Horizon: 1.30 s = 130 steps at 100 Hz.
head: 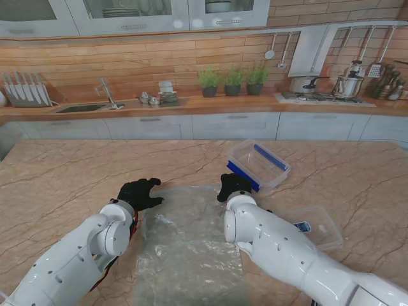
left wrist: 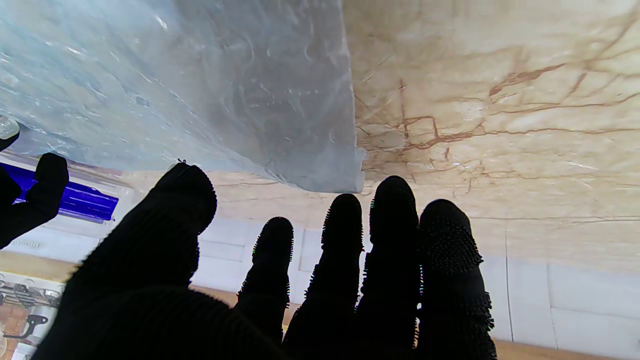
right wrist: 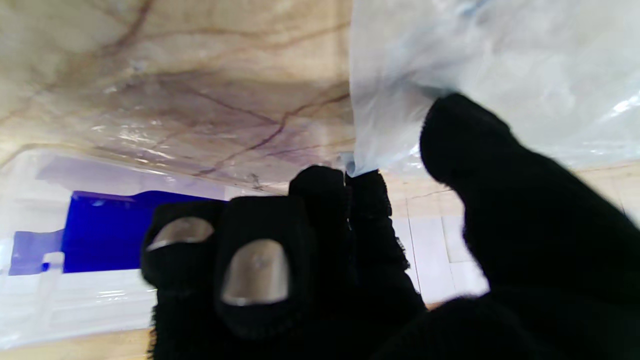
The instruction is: Fold the bubble film and place it into the plastic crate
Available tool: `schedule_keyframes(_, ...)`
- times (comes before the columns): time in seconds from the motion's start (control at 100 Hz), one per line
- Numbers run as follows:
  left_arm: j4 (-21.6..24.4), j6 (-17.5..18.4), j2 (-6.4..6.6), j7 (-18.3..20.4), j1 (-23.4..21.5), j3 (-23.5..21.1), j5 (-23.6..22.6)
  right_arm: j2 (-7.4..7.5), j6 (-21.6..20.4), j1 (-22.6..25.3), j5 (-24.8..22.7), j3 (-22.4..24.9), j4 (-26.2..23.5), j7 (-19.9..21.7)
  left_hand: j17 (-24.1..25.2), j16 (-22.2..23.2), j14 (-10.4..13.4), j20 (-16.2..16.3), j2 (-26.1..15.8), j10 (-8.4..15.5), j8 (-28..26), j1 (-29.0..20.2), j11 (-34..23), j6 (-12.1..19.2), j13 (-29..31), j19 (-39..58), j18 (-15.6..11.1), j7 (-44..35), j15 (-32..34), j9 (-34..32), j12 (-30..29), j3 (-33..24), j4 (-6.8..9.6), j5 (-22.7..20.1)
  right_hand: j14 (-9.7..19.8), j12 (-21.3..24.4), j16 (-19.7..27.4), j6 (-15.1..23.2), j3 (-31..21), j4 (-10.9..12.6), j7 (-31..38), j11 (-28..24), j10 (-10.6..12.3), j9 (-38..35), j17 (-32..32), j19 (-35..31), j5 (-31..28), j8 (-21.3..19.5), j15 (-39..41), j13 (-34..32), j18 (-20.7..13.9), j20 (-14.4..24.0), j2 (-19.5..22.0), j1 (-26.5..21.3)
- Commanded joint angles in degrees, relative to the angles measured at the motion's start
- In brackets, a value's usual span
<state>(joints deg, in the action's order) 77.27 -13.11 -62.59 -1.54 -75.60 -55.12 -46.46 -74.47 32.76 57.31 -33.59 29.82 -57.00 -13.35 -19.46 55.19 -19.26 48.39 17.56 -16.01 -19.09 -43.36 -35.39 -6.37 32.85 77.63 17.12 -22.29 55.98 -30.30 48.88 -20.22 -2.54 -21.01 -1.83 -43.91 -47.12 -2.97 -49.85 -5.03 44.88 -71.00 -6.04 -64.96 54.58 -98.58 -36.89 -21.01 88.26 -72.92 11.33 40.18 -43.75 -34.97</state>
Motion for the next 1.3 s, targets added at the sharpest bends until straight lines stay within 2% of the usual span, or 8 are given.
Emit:
schedule_keyframes(0.0, -0.04, -0.3, -0.24, 0.19, -0.42, 0.18, -0.14, -0.39, -0.55, 1.47, 0.25, -0.71, 1.12, 0.41, 0.66, 0.35, 0.75, 0.81, 2.37, 0.48, 0.91, 1.04, -0.29, 1.14, -0.42, 2.02, -0.36, -1.5, 0.09, 1.29, -0.32, -1.14, 0.09, 1.38, 5.26, -0.01, -1.6, 7.27, -1.1, -2.2, 8.35, -4.36, -6.1, -3.76, 3.27, -8.12, -9.17, 0.6, 4.33, -2.51, -2.95, -1.72, -4.41, -3.34)
schedule_keyframes(0.26, -0.43, -0.25, -0.32, -0.21, 0.02, 0.72, -0.23, -1.02, -1.99, 1.38, -0.64, -1.69, 3.58, -1.99, 3.11, -0.7, 0.22, -0.02, 2.41, 0.36, 0.92, 1.59, 0.64, 1.13, -2.63, 0.09, -0.01, -1.73, -2.28, 2.69, -1.13, -1.95, -0.05, 1.21, 5.9, 0.66, -2.99, 11.78, -4.63, -1.32, 18.52, -4.73, -7.1, -5.81, 4.34, -8.06, -15.41, -2.05, 5.27, -2.54, -3.04, -2.07, -7.68, -5.52)
schedule_keyframes(0.58, -0.69, -0.41, -0.98, -3.23, 1.46, 2.02, -0.67, -1.09, -3.0, 2.25, -0.94, -0.5, 4.49, -4.52, 11.35, -6.11, -0.8, -4.58, 3.26, 0.13, 0.52, 1.59, 3.32, 0.47, -10.27, -6.28, 0.95, -2.15, -11.57, 6.28, -3.91, -4.48, -0.14, 0.74, 6.21, -0.31, -3.26, 10.9, -11.67, 6.12, 18.65, -5.98, -4.85, -5.85, 4.34, -8.07, -15.09, -1.47, 5.47, -2.58, -3.04, -2.1, -8.02, -3.98)
schedule_keyframes(0.73, -0.31, -1.91, -0.95, -1.59, 3.2, 3.76, -0.76, -1.11, -3.13, 2.91, -0.45, 0.66, 4.52, -5.37, 13.35, -7.23, -0.83, -6.52, 4.71, -0.06, 1.44, 1.7, 4.11, 0.48, -11.85, -7.61, 1.05, -0.63, -12.93, 7.54, -4.66, -6.18, -0.2, 2.1, 6.21, -0.47, -3.24, 11.1, -11.4, 6.75, 18.63, -5.95, -4.55, -5.58, 4.34, -8.07, -14.6, -1.75, 5.47, -2.58, -3.04, -2.1, -7.41, -3.76)
schedule_keyframes(0.88, -0.03, -5.34, -0.54, 3.09, 5.67, 7.1, -0.67, -0.99, -3.08, 3.64, 0.17, 1.72, 4.1, -5.49, 15.45, -7.62, -0.43, -8.02, 6.14, -0.24, 3.63, 1.94, 5.4, 0.68, -14.87, -9.54, 0.33, 2.39, -14.41, 10.72, -5.03, -7.08, -0.31, 5.91, 6.13, -0.56, -3.19, 10.92, -10.94, 6.95, 18.55, -5.86, -4.71, -5.42, 3.98, -7.94, -14.42, -1.97, 5.38, -2.58, -2.93, -2.07, -7.18, -3.9)
schedule_keyframes(1.06, -3.88, -9.5, -1.34, 2.66, 9.47, 12.38, 0.52, -0.51, -3.33, 4.21, -0.02, 2.45, 3.08, -5.31, 15.35, -6.18, -0.67, -7.85, 6.8, -0.67, 4.53, 1.68, 3.72, -0.26, -14.99, -8.98, 0.29, 2.27, -13.09, 11.12, -3.1, -9.09, -0.2, 6.5, 6.09, -0.59, -3.16, 10.87, -10.72, 6.99, 18.55, -5.81, -4.75, -5.38, 3.98, -7.92, -14.3, -2.17, 5.35, -2.57, -2.9, -2.03, -6.99, -3.83)
schedule_keyframes(1.18, -6.72, -12.13, -1.87, 2.03, 11.94, 16.06, 0.58, -0.4, -3.54, 4.32, -0.06, 2.67, 2.87, -5.31, 14.92, -5.18, -1.03, -7.6, 7.35, -0.93, 5.37, 1.86, 1.99, -1.67, -14.89, -7.94, 0.27, 3.32, -11.5, 11.21, -1.64, -10.71, -0.13, 9.58, 6.09, -0.61, -3.15, 10.84, -10.64, 7.02, 18.53, -5.81, -4.74, -5.35, 3.98, -7.9, -14.23, -2.3, 5.35, -2.58, -2.89, -2.0, -6.84, -3.86)
schedule_keyframes(1.29, -7.45, -13.33, -1.17, 5.22, 13.89, 19.19, -0.72, -0.44, -3.6, 4.31, 0.17, 2.77, 2.79, -5.19, 14.84, -4.94, -0.86, -7.66, 7.77, -0.78, 5.72, 2.17, 1.26, -1.98, -15.08, -7.59, 0.03, 3.49, -11.1, 11.51, -0.95, -11.21, -0.18, 9.59, 6.09, -0.63, -3.14, 10.81, -10.55, 7.0, 18.47, -5.82, -4.71, -5.36, 3.98, -7.89, -14.15, -2.36, 5.35, -2.58, -2.89, -1.97, -6.7, -3.84)
